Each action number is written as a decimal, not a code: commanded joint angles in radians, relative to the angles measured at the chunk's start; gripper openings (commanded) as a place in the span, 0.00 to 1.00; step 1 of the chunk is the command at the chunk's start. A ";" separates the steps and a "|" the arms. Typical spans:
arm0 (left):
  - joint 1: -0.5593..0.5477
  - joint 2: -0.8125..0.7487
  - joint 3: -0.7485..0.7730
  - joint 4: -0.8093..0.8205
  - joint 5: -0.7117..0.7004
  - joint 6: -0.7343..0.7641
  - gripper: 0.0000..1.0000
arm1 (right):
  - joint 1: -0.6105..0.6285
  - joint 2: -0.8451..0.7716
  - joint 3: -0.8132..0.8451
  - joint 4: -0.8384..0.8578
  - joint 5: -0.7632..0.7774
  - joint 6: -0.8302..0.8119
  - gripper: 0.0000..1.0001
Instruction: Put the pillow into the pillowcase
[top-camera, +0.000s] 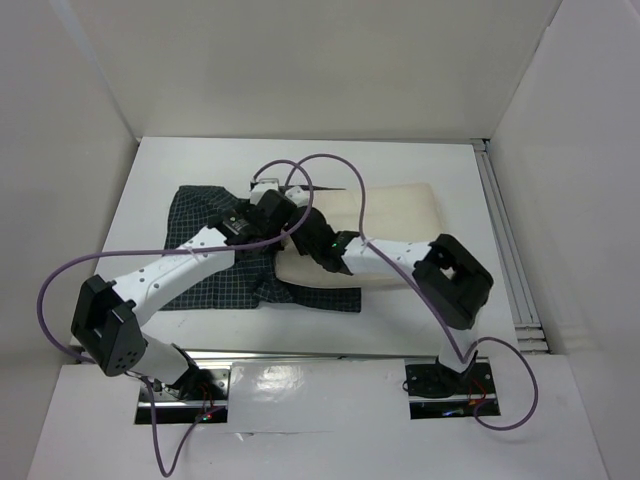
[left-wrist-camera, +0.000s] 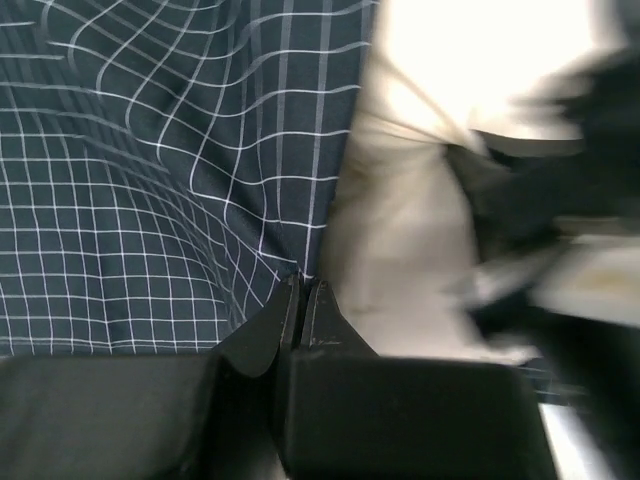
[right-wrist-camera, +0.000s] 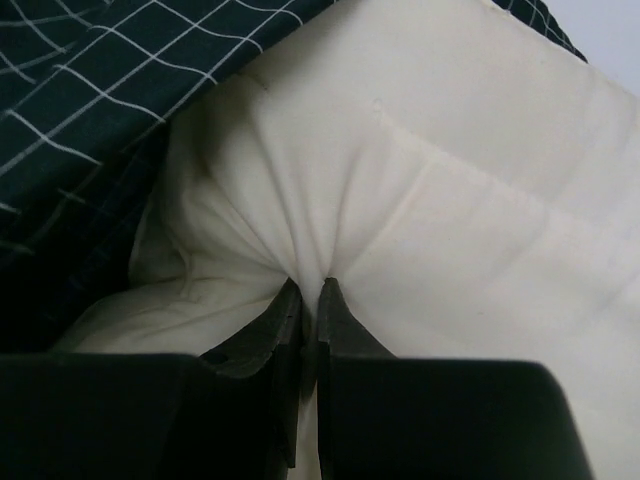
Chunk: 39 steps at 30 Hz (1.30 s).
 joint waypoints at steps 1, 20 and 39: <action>-0.008 -0.033 -0.006 -0.001 0.036 0.023 0.00 | 0.066 0.074 0.138 0.121 0.228 0.071 0.00; -0.017 -0.111 -0.019 -0.075 0.011 0.014 0.00 | -0.108 0.184 0.356 -0.112 0.034 0.363 0.00; 0.084 0.150 0.179 -0.019 0.077 0.029 0.02 | -0.090 0.065 -0.133 0.597 -0.610 0.598 0.00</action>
